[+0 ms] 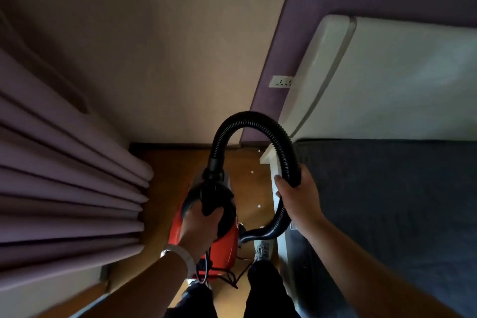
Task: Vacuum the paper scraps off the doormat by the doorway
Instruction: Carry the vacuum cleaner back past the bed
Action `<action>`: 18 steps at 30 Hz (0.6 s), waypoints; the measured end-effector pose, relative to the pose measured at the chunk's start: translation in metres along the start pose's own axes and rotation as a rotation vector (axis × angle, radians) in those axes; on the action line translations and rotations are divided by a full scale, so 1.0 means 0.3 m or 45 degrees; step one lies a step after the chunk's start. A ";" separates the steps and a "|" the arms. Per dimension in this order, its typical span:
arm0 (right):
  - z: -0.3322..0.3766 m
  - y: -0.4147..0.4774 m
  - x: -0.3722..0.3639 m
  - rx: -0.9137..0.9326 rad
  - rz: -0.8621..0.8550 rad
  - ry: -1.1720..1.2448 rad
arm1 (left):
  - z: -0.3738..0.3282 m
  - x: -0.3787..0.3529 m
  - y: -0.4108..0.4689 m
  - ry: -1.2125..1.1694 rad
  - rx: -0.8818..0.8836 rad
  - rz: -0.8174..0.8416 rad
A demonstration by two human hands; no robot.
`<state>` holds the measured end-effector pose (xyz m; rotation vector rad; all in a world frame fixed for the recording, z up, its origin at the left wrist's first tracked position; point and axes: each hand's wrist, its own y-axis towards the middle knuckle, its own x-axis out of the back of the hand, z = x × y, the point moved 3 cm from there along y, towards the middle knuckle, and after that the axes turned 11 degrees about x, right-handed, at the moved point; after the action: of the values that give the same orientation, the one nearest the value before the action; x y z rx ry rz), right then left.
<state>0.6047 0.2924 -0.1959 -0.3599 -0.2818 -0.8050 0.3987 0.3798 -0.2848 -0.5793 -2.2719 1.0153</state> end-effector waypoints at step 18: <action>-0.623 0.573 -0.291 -0.007 0.286 -0.254 | 0.176 -0.359 0.665 -0.024 0.265 -0.046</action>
<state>0.6948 0.3810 -0.4330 -0.4692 -0.4180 -0.5496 0.4734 0.4117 -0.5031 -0.4410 -2.1500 1.2253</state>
